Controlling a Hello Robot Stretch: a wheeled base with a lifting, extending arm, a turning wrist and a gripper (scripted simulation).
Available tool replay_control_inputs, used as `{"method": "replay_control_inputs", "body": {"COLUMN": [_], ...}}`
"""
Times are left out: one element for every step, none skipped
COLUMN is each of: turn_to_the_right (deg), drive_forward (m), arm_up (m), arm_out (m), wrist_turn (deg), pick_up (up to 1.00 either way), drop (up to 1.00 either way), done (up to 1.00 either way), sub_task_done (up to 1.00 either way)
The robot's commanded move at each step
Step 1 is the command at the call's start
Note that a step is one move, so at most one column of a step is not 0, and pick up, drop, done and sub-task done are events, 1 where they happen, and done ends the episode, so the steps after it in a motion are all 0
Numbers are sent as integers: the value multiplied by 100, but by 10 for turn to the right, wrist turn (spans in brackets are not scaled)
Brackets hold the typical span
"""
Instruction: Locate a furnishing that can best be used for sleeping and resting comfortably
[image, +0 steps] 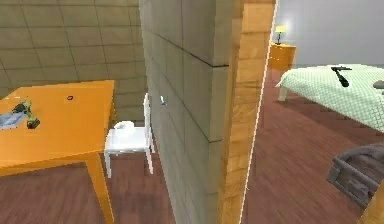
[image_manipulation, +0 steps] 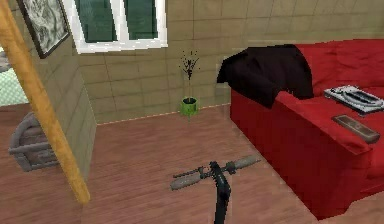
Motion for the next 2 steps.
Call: {"method": "replay_control_inputs", "body": {"turn_to_the_right": [450, -180], "drive_forward": [0, 0], "arm_up": [0, 0], "arm_out": [0, 0], "wrist_turn": [0, 0], "pick_up": [0, 0], "drop": [0, 0], "done": [0, 0], "sub_task_done": [0, 0]}}
